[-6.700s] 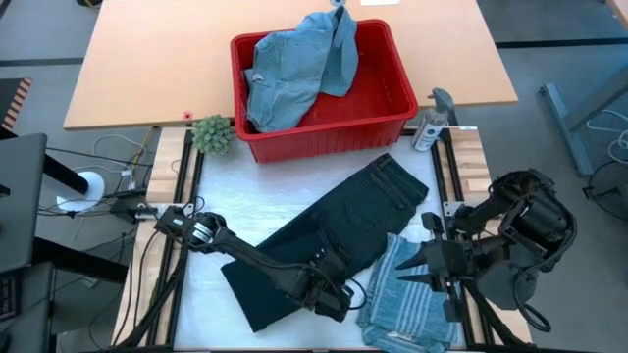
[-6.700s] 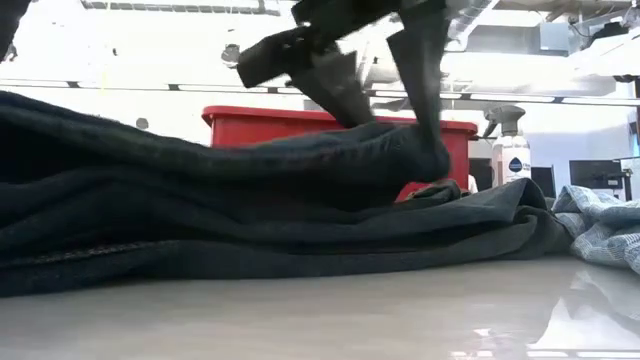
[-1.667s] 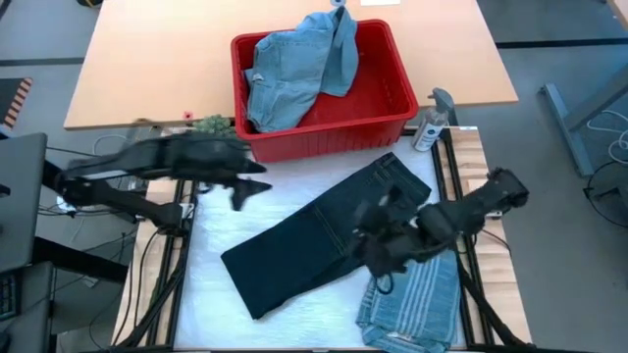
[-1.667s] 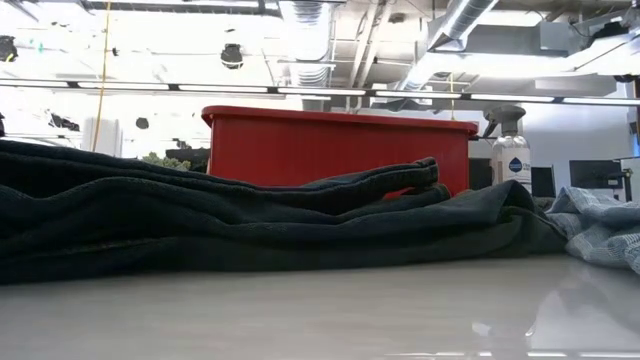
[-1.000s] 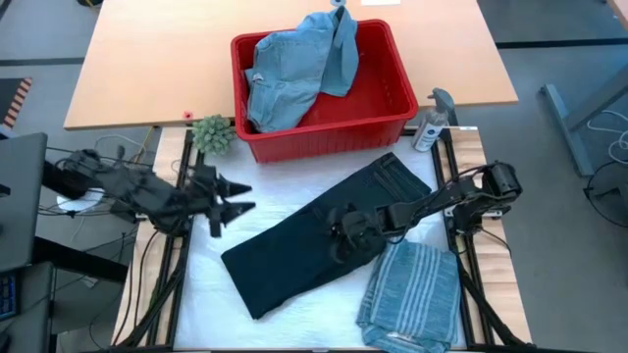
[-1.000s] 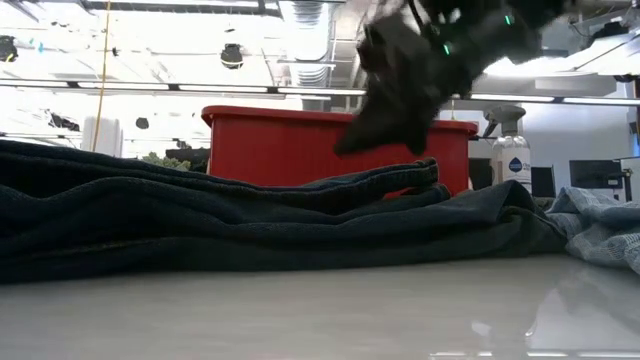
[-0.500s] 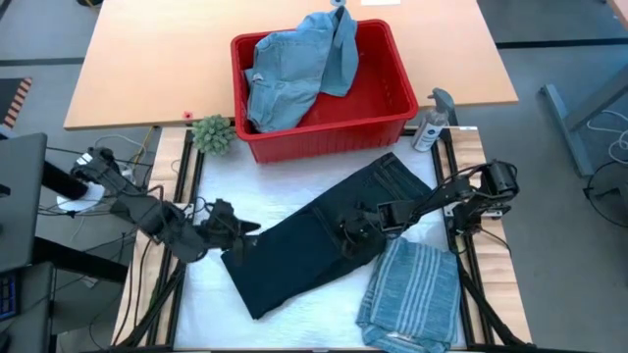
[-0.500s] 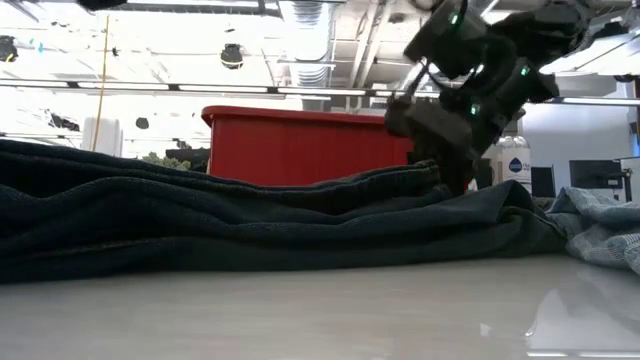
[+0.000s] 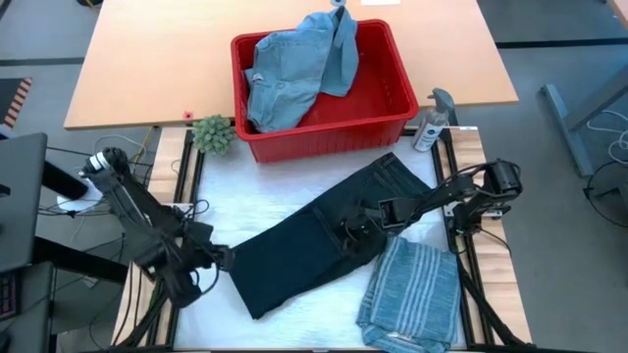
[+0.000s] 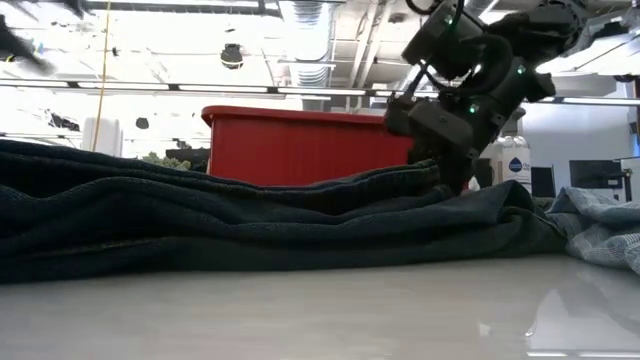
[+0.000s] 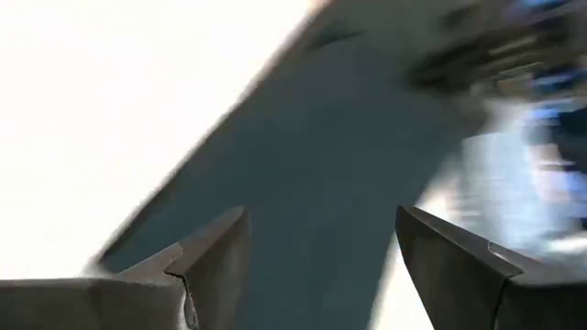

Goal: Fold Laundry from Bin
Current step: Fold the blue denim pants

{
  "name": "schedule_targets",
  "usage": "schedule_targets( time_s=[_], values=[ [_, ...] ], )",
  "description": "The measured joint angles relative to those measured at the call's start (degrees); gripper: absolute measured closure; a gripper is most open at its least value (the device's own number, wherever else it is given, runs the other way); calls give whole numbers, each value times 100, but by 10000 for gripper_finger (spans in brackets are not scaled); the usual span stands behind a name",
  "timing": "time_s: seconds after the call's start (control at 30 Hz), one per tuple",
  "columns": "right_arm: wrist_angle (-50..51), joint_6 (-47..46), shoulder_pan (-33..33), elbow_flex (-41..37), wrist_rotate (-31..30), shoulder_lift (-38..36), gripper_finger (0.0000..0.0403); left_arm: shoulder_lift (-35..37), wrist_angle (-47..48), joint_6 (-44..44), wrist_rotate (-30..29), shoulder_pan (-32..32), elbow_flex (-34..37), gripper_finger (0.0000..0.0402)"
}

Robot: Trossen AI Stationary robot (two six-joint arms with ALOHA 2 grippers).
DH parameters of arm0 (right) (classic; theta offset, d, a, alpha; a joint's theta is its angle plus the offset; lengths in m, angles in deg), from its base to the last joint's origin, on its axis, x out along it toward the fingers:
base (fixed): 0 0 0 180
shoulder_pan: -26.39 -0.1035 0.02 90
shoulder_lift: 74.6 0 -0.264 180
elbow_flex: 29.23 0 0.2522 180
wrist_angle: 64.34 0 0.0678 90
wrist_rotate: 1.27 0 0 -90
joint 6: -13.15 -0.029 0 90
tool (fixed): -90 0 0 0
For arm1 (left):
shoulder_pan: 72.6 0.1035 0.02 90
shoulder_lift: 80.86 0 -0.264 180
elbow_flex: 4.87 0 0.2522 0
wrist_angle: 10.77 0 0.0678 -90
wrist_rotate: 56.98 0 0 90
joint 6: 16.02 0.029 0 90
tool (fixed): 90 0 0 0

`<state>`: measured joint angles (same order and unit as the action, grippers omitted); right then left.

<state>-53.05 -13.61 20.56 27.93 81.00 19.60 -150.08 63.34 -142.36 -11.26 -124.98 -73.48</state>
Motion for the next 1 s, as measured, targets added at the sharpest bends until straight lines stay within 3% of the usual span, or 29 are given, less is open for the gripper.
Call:
schedule_targets(
  time_s=[0.1,0.17,0.33,0.5,0.57,0.7,0.83,1.0],
  values=[
    [114,25,32,0,-126,-357,387,-231,319,-734,402,-262,0,141],
    [20,23,35,1,-187,-700,387,-303,259,-965,278,-450,-1,141],
    [-562,24,23,118,-308,-1133,387,-680,-654,-739,-1249,-715,-87,141],
    [-1694,26,20,146,-296,-902,387,-1536,-1682,391,-2639,-709,-85,141],
    [-2058,25,20,146,-203,-712,387,-1899,-1840,508,-2843,-710,-85,142],
    [-2856,24,21,159,449,-180,387,-2568,-1709,270,-2541,-713,-85,152],
    [-3031,30,15,372,900,572,387,-3224,-1484,364,-1722,-696,-79,162],
    [-3390,18,76,712,1296,1621,387,-4259,-1557,195,-1228,-612,-79,168]
  ],
)
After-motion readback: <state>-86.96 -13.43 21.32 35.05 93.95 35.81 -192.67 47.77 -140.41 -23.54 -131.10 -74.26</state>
